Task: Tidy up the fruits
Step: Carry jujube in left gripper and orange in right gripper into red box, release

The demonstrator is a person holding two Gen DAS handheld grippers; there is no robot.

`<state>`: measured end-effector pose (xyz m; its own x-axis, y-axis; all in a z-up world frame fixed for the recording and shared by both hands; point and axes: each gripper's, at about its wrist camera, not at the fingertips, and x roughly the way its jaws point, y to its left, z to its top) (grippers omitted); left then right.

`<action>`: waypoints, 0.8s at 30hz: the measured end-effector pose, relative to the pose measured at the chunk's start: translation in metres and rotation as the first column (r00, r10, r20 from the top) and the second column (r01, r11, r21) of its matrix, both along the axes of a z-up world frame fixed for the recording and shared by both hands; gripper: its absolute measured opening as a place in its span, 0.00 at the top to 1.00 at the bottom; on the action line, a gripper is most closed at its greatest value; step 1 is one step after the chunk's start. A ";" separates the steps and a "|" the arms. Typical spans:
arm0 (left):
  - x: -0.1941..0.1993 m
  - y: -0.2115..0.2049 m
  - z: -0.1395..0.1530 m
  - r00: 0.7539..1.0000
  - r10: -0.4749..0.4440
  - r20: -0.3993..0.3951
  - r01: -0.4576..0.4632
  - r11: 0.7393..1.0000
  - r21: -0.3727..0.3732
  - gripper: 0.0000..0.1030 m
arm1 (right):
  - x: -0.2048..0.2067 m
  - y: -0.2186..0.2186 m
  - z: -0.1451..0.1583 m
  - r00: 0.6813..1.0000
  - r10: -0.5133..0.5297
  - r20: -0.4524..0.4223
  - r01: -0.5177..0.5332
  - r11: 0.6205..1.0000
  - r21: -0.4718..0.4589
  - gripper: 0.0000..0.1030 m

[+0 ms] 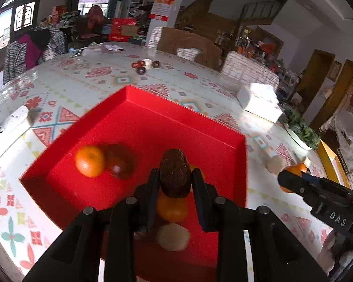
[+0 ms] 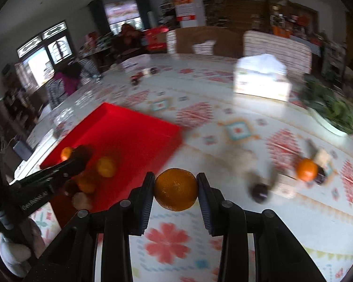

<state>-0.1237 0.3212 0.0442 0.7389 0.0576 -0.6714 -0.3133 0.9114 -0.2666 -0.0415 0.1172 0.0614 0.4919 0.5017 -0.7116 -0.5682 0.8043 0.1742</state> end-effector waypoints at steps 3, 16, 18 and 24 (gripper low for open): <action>0.002 0.015 0.000 1.000 0.024 -0.006 -0.024 1.000 0.007 0.74 | 0.001 0.025 -0.001 0.999 0.031 -0.007 -0.031 1.000 0.000 0.62; 0.015 0.037 -0.006 0.998 0.044 -0.040 -0.043 0.998 0.039 0.74 | 0.024 0.104 -0.031 0.995 0.090 -0.030 -0.093 0.991 -0.096 0.62; 0.017 0.037 -0.006 0.998 0.043 -0.042 -0.041 0.998 0.048 0.74 | 0.028 0.108 -0.036 0.996 0.085 -0.038 -0.089 0.990 -0.107 0.62; 0.019 0.038 -0.007 0.998 0.042 -0.044 -0.040 0.998 0.055 0.71 | 0.031 0.114 -0.039 0.996 0.080 -0.034 -0.083 0.989 -0.125 0.62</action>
